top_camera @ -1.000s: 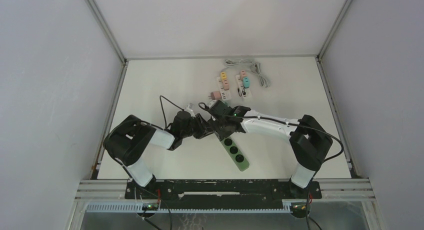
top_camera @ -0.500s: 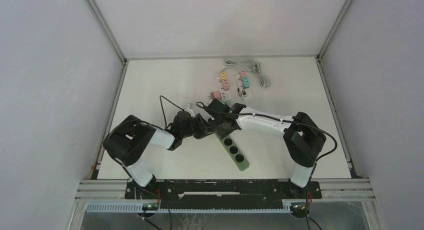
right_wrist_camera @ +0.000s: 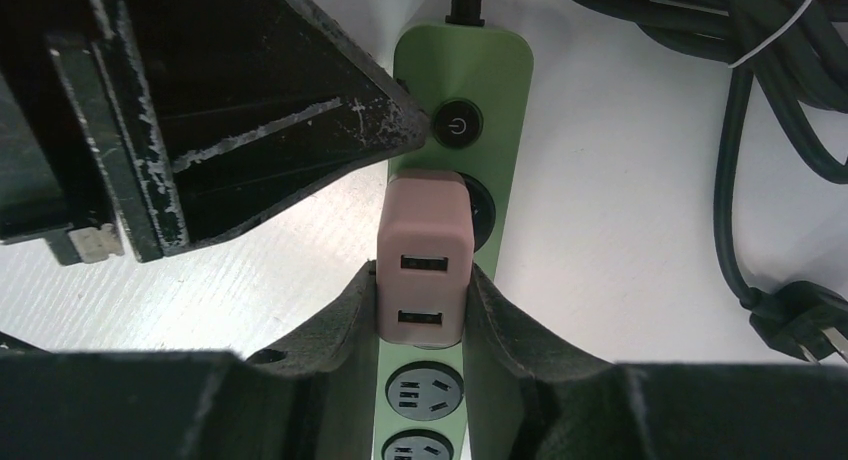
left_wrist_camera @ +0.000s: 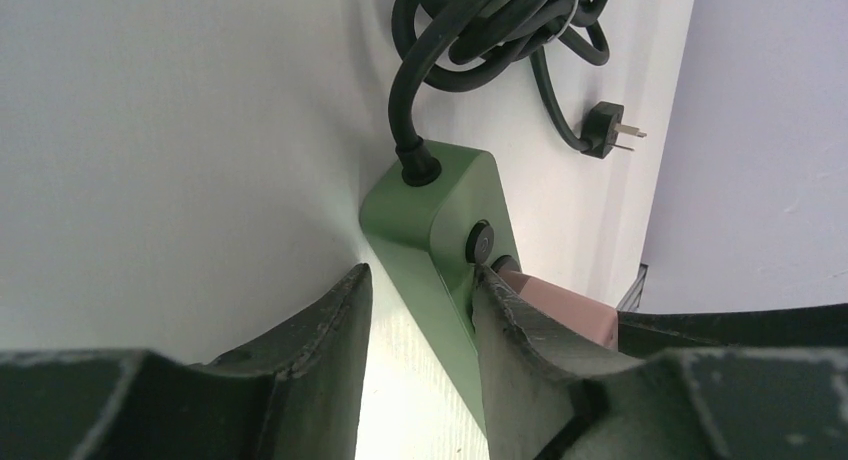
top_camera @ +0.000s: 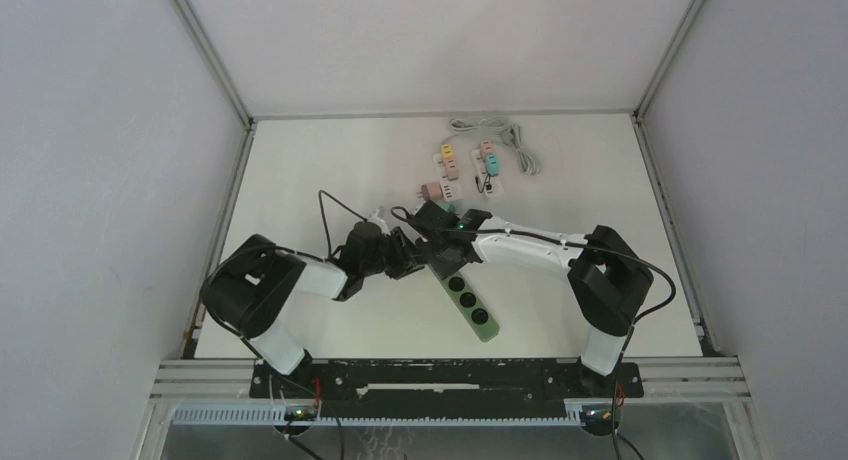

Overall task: Insert the plug
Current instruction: Insert the plug into the socket.

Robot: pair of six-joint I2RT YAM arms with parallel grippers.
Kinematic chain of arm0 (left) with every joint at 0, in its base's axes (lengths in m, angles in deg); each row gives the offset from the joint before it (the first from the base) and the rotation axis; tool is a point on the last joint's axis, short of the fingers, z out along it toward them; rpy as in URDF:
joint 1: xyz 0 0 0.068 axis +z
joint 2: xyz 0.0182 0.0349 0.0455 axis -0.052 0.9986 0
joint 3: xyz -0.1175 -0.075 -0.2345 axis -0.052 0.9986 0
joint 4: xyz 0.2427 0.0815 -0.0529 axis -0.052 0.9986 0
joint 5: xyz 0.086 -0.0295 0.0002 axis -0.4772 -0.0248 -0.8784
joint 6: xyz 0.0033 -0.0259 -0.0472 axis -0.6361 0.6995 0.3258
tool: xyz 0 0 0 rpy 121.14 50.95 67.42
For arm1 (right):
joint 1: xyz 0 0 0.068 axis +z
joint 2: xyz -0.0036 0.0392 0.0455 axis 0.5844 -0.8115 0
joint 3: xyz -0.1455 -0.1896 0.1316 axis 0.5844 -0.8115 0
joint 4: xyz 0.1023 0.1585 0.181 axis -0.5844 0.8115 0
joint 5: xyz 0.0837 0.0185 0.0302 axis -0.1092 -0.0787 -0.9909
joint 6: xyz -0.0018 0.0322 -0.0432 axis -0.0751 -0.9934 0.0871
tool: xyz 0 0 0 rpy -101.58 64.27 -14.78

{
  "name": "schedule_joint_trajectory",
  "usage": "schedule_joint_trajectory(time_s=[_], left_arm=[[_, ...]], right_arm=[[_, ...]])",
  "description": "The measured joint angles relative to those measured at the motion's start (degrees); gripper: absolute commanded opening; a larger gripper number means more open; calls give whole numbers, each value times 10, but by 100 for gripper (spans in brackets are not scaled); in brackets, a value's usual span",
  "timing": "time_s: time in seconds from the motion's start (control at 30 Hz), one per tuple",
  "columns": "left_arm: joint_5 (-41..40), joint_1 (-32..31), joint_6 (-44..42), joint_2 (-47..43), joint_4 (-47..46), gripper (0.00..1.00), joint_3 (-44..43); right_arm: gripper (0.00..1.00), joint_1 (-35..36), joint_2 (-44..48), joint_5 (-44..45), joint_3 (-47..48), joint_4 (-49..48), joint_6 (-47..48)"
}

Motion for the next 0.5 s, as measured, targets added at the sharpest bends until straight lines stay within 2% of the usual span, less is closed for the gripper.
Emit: schedule_joint_trajectory(time_s=[0.2,0.37,0.5], left_arm=[[-15,-1,-10,-36,41,54,0],[-36,-1,-35,-86,99,64,-1],[-78,-1,-81,-143,188,70,-19]], right_arm=[[55,0,42,11,-18,-9,2],[69,0,134,30,-21,-13,2],[79,-5,220,52,-59,-25,2]])
